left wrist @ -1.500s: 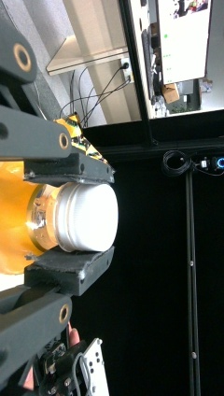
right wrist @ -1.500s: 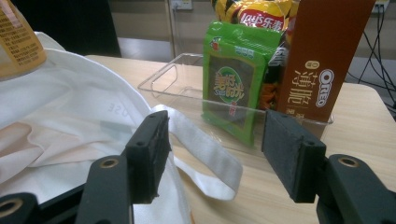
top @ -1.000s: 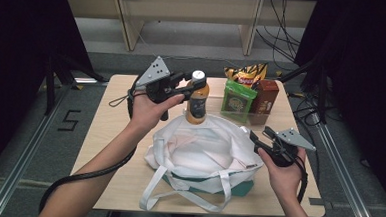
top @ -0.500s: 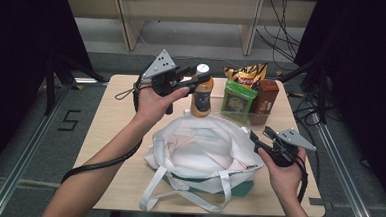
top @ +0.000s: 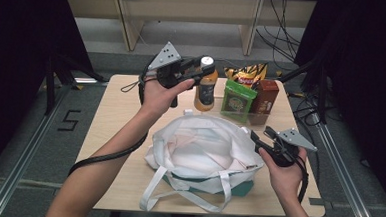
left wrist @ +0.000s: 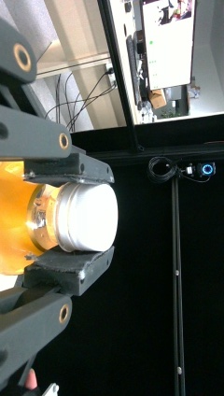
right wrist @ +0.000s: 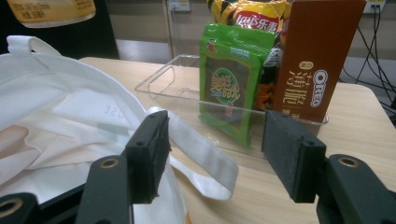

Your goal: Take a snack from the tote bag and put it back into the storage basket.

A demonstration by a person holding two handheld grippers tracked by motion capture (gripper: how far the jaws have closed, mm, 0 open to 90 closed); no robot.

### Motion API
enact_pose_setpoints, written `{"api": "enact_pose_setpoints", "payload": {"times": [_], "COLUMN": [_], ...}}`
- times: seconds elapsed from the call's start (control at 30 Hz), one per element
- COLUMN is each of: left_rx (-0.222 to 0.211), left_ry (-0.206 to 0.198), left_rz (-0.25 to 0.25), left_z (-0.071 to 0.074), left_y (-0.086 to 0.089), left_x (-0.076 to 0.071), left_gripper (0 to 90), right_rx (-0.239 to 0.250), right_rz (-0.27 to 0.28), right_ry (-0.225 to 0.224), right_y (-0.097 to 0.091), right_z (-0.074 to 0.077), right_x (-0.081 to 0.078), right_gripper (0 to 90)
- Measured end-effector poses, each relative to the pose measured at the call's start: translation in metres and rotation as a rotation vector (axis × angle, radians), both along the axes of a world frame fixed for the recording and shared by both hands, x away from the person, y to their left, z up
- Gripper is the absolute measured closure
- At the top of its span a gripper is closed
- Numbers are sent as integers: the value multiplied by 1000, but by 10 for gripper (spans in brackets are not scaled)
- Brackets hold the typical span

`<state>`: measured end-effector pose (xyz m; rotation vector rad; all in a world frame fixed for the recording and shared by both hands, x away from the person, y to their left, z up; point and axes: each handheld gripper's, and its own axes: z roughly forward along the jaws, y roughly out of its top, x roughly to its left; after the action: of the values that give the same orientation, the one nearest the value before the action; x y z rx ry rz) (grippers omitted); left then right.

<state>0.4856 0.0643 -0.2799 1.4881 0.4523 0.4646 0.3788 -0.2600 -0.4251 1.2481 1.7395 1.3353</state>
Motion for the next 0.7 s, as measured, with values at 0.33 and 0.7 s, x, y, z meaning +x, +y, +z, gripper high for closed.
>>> {"api": "enact_pose_setpoints", "payload": {"times": [0.33,0.7], "left_rx": [7,20], "left_ry": [14,24], "left_rz": [9,10], "left_z": [-4,-10], "left_y": [-4,-7], "left_x": [15,30], "left_gripper": [589,589], "right_rx": [8,-8], "right_rz": [-3,-7], "right_ry": [20,-19], "right_y": [-1,-2], "right_z": [1,-1], "right_x": [-1,1], "right_gripper": [422,422]}}
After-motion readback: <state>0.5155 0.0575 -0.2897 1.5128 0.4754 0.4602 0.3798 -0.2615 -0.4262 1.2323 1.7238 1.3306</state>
